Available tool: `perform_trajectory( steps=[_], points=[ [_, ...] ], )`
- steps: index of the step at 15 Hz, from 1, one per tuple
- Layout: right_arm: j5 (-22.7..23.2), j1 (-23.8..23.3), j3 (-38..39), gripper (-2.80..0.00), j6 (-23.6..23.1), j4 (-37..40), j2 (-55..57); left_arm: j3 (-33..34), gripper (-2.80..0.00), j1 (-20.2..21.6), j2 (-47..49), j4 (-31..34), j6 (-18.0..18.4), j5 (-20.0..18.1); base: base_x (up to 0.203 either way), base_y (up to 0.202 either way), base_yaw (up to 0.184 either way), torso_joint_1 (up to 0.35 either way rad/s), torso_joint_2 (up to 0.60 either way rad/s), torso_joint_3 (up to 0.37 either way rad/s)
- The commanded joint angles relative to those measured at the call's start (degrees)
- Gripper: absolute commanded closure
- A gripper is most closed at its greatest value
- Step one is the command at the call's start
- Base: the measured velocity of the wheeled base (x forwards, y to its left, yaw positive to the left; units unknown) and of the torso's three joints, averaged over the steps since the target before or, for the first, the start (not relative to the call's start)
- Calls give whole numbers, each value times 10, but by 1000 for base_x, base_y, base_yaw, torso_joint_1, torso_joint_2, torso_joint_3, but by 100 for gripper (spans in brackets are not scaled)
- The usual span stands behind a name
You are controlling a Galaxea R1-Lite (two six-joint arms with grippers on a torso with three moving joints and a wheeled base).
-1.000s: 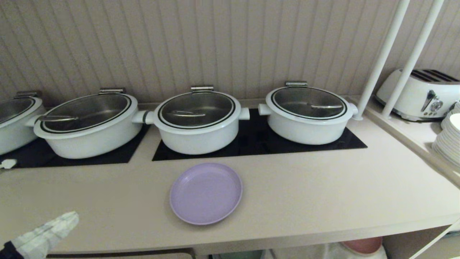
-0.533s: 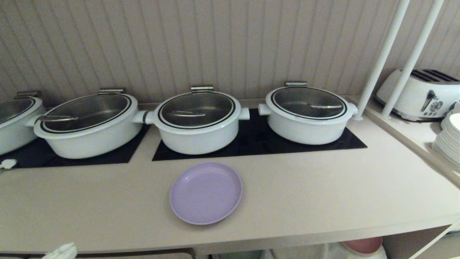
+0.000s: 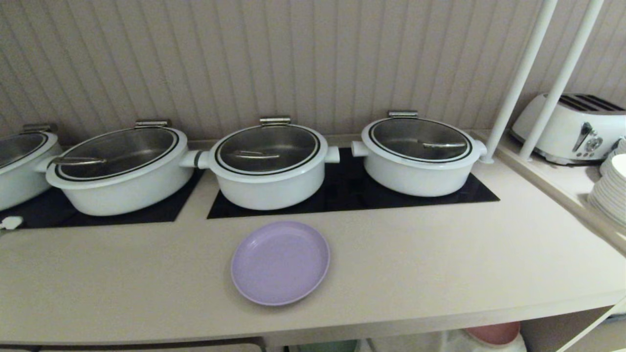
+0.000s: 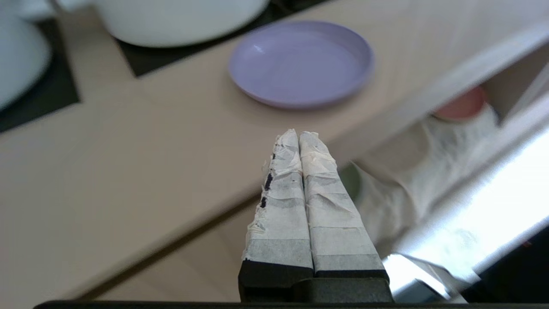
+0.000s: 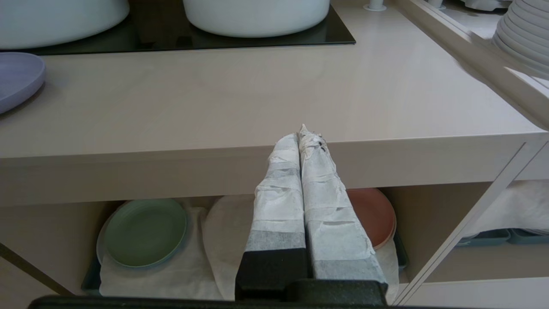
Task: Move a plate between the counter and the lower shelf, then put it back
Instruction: Pick up the plate
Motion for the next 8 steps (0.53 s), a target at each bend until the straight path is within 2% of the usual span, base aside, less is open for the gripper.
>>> perform_trajectory(
  steps=[1,5,8],
  points=[
    [0,0,0,0,0,0,1,-14,0,0,-35,32,7,-11,0,0,0,0,0,0],
    [0,0,0,0,0,0,1,-16,0,0,-35,30,8,-11,0,0,0,0,0,0],
    [0,0,0,0,0,0,1,-11,0,0,-35,27,3,3,0,0,0,0,0,0]
  ],
)
